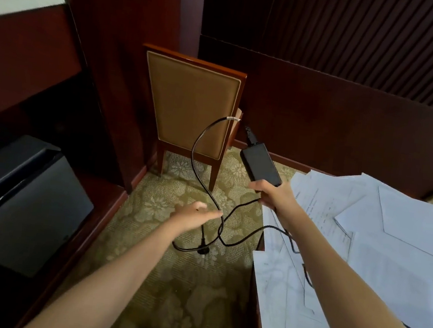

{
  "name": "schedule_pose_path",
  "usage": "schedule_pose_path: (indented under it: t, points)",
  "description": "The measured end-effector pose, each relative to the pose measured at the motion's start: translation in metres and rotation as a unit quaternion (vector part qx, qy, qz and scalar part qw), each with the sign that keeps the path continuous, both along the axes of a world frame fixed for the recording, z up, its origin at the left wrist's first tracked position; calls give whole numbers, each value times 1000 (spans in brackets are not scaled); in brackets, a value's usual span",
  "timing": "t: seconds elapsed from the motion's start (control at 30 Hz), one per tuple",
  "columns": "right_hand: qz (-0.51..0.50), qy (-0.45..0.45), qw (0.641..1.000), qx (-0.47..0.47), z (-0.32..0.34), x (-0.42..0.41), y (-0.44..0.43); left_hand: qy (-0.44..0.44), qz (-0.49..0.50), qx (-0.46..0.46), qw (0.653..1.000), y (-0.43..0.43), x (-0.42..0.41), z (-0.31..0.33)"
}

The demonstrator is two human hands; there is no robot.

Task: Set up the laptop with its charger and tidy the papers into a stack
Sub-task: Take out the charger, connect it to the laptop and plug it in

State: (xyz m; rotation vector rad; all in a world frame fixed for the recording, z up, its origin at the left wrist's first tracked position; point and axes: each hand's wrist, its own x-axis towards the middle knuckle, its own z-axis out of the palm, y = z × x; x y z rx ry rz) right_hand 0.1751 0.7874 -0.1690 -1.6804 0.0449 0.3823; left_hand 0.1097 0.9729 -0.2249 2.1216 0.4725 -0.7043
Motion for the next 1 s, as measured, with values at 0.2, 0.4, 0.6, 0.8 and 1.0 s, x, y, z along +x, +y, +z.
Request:
schedule_pose_path:
  t: [0.2,0.4,0.6,0.8,1.0]
  points:
    - [50,57,990,121,10,-17,-16,31,125,-85,988,-38,21,-5]
    - [97,90,969,209,23,-30,-33,23,171,-200,965,-53,35,-2]
    - [53,75,972,218,23,-26,-33,-87,215,-300,925,-56,48,22]
    - [7,86,976,202,21,-16,-25,-116,288,-442,841,-35,70,79]
    - [84,99,961,242,17,-16,-13,-107,369,-588,711,-31,80,127]
